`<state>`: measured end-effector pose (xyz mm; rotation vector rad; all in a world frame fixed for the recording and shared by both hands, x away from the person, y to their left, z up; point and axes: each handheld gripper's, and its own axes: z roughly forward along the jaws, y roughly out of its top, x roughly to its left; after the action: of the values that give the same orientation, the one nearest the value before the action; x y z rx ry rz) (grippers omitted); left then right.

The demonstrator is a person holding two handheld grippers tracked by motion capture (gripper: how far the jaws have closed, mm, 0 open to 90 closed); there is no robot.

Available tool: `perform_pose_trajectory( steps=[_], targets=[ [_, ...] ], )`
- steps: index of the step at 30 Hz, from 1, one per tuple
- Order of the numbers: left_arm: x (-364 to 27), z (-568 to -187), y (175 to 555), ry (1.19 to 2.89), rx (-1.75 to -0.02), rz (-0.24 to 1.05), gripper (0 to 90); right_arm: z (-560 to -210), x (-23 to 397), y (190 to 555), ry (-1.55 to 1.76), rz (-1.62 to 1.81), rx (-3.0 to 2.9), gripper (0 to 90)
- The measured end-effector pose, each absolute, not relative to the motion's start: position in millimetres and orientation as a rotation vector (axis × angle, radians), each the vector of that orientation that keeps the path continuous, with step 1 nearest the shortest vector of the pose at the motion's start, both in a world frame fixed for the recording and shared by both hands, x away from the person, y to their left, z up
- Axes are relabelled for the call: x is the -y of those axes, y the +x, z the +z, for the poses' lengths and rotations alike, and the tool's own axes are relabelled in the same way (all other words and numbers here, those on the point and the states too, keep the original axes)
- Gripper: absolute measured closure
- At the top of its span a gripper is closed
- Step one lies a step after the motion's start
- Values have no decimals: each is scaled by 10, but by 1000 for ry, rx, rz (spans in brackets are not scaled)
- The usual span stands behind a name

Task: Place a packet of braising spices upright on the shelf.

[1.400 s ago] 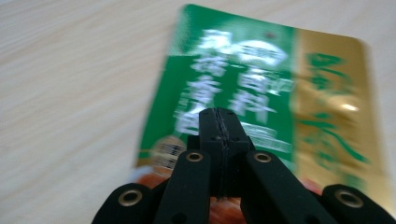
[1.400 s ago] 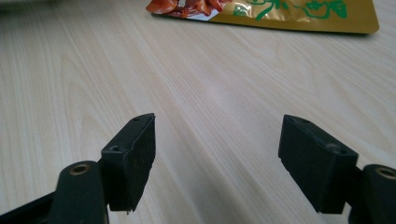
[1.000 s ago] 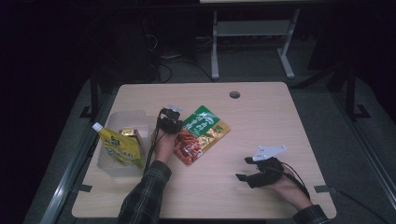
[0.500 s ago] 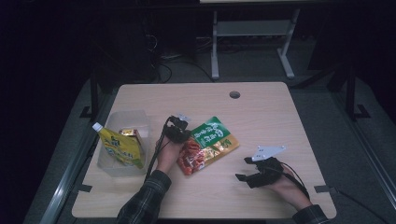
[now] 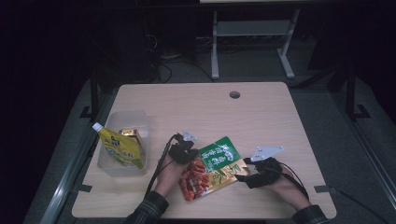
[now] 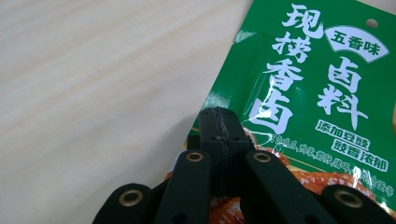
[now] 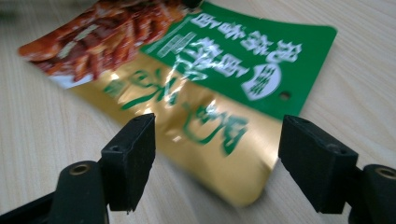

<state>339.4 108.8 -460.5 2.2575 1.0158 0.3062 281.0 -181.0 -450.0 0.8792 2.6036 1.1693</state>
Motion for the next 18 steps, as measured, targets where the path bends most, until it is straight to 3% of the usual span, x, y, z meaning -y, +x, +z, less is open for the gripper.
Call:
perform_pose_trajectory(
  steps=[5,12,18],
  targets=[
    [-1117,-4569,3334,2289,-964,294,897,-4498,1816,2811,882,1165,-2600,271],
    [-1253,-4530,3281,2360,-702,104,431,-4506,1823,2817,891,1164,-2601,271],
    [-1273,-4583,3258,2394,-555,142,206,-4506,1825,2818,887,1154,-2600,272]
  ],
)
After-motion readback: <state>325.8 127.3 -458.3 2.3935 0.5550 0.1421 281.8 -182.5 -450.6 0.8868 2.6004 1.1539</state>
